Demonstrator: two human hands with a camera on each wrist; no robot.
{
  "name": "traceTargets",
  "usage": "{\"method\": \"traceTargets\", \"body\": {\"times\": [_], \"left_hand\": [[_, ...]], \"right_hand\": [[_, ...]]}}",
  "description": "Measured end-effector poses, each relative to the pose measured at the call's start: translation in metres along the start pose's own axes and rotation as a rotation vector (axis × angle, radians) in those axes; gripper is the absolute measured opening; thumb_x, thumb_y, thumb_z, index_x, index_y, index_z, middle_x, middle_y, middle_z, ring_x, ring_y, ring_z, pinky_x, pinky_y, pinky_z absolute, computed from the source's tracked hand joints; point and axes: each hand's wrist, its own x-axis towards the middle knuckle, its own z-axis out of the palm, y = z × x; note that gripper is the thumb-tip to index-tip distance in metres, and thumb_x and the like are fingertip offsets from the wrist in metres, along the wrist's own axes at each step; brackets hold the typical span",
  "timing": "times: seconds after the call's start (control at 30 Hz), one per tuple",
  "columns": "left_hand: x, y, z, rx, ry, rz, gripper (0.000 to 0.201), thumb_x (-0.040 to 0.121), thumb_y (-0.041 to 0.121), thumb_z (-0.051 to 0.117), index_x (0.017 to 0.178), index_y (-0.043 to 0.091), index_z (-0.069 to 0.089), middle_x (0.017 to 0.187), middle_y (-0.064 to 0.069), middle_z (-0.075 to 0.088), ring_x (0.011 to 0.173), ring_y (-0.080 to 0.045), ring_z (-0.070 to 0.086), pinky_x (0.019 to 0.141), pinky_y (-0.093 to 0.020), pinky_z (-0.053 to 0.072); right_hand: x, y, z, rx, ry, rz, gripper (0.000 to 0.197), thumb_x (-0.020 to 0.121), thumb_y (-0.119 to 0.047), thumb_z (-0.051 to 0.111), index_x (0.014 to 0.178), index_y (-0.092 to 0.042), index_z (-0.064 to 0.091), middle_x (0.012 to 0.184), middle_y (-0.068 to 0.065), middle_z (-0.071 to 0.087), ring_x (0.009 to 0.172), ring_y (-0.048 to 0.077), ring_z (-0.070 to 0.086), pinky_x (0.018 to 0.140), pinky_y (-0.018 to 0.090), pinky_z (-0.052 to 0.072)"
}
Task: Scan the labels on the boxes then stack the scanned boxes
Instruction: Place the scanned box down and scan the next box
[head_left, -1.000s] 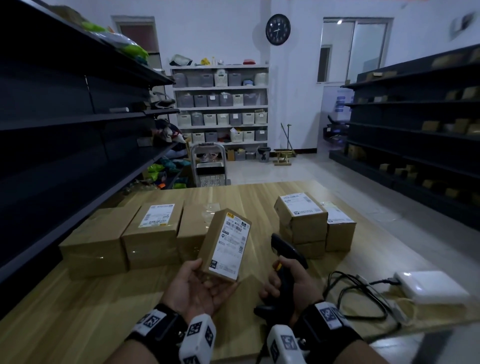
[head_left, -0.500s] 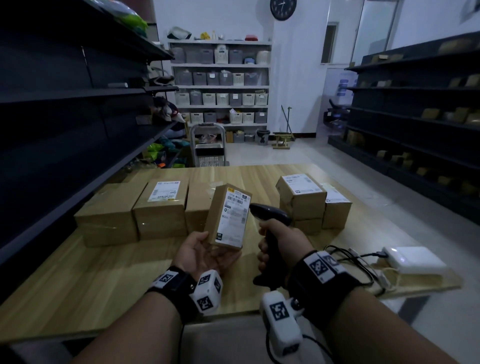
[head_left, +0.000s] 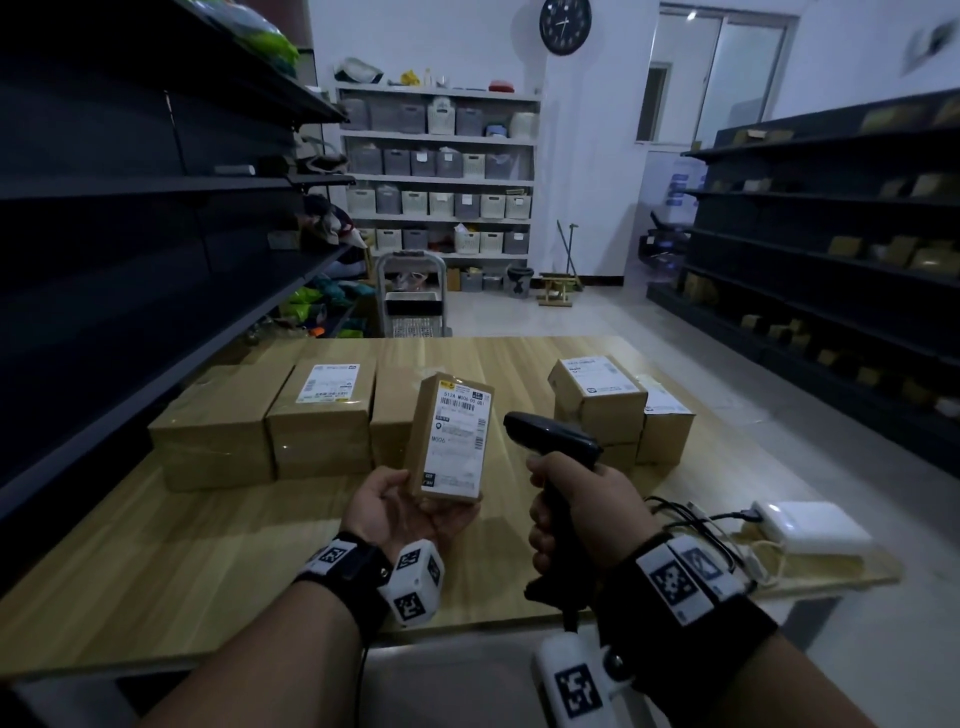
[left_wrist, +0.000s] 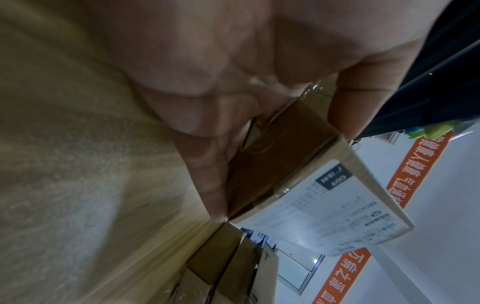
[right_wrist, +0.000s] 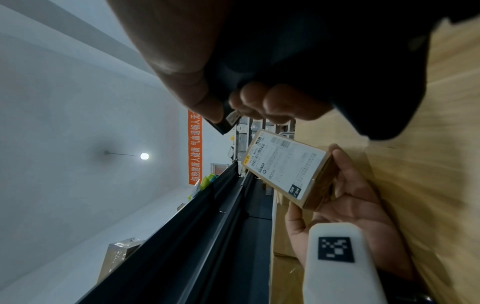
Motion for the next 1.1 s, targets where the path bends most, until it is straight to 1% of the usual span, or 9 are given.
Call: {"method": "traceTargets", "body": {"times": [0.1,0.2,0.37,0.5,0.63,0.77,0.87,1.0,1.1], "left_hand": [[-0.001,0.001,-0.001,-0.012,-0.01,-0.023,0.071,0.089,0.034,0.057,0.145,-0.009,0.066,0.124,-0.011,0.049,0.156,-0.054,0.038,0.109,-0.073,0.052],[-0.002,0.003,-0.001,0.002,-0.008,-0.021,0.072,0.087,0.032,0.059,0.143,-0.012,0.066,0.116,-0.015,0.049,0.152,-0.053,0.039,0.106,-0.073,0.054],[-0.002,0.003,0.0,0.019,0.025,-0.013,0.074,0.086,0.032,0.061,0.145,-0.012,0.064,0.127,-0.016,0.052,0.159,-0.058,0.034,0.108,-0.073,0.053],[0.0,0.001,0.002,0.07,-0.001,0.014,0.07,0.096,0.032,0.049,0.15,-0.012,0.058,0.084,-0.026,0.066,0.134,-0.056,0.054,0.127,-0.071,0.035],[0.001,0.001,-0.001,0.051,-0.023,0.026,0.073,0.087,0.031,0.06,0.146,-0.011,0.063,0.1,-0.015,0.052,0.136,-0.052,0.049,0.117,-0.074,0.046],[0.0,0.001,-0.002,0.03,-0.04,0.013,0.071,0.091,0.034,0.053,0.146,-0.01,0.065,0.079,-0.01,0.042,0.099,-0.043,0.062,0.124,-0.073,0.039],[-0.002,0.0,-0.001,0.002,-0.039,0.021,0.072,0.091,0.033,0.054,0.148,-0.011,0.063,0.075,-0.008,0.035,0.091,-0.039,0.056,0.122,-0.074,0.039],[-0.004,0.001,0.001,0.008,-0.034,0.02,0.072,0.091,0.033,0.055,0.147,-0.011,0.063,0.072,-0.01,0.039,0.097,-0.043,0.062,0.121,-0.074,0.042],[-0.007,0.001,0.005,0.024,-0.024,0.023,0.074,0.088,0.033,0.058,0.148,-0.011,0.062,0.074,-0.013,0.047,0.12,-0.047,0.057,0.122,-0.073,0.041]], "right_hand": [[-0.004,-0.003,0.001,0.002,-0.005,-0.009,0.02,0.096,-0.021,0.069,0.098,-0.009,0.054,0.059,0.01,0.043,0.046,0.022,0.042,0.051,0.032,0.036],[-0.007,-0.006,-0.001,0.004,-0.01,-0.017,0.02,0.096,-0.021,0.069,0.096,-0.009,0.054,0.059,0.01,0.044,0.046,0.022,0.043,0.053,0.033,0.037],[-0.009,-0.008,-0.004,-0.003,-0.024,-0.007,0.019,0.096,-0.023,0.069,0.094,-0.009,0.056,0.059,0.008,0.045,0.046,0.022,0.044,0.054,0.033,0.039],[-0.01,-0.008,-0.004,0.0,-0.027,-0.004,0.021,0.095,-0.024,0.07,0.098,-0.009,0.056,0.06,0.008,0.046,0.046,0.022,0.044,0.052,0.032,0.04],[-0.008,-0.007,-0.006,0.01,-0.037,0.009,0.022,0.095,-0.025,0.071,0.099,-0.009,0.056,0.06,0.008,0.046,0.047,0.022,0.045,0.052,0.033,0.04],[-0.005,-0.003,-0.004,0.015,-0.033,0.013,0.022,0.096,-0.025,0.071,0.099,-0.009,0.056,0.06,0.009,0.044,0.047,0.022,0.043,0.051,0.032,0.037],[-0.003,0.0,-0.005,0.029,-0.028,0.01,0.023,0.096,-0.024,0.07,0.098,-0.008,0.054,0.058,0.009,0.042,0.045,0.022,0.041,0.05,0.03,0.035],[0.005,0.005,-0.012,0.119,-0.046,0.018,0.022,0.096,-0.026,0.069,0.095,-0.009,0.055,0.061,0.01,0.039,0.046,0.023,0.039,0.049,0.03,0.036],[0.025,0.01,-0.029,0.244,-0.031,0.054,0.025,0.096,-0.032,0.067,0.085,-0.013,0.055,0.061,0.006,0.039,0.046,0.021,0.038,0.047,0.028,0.036]]}}
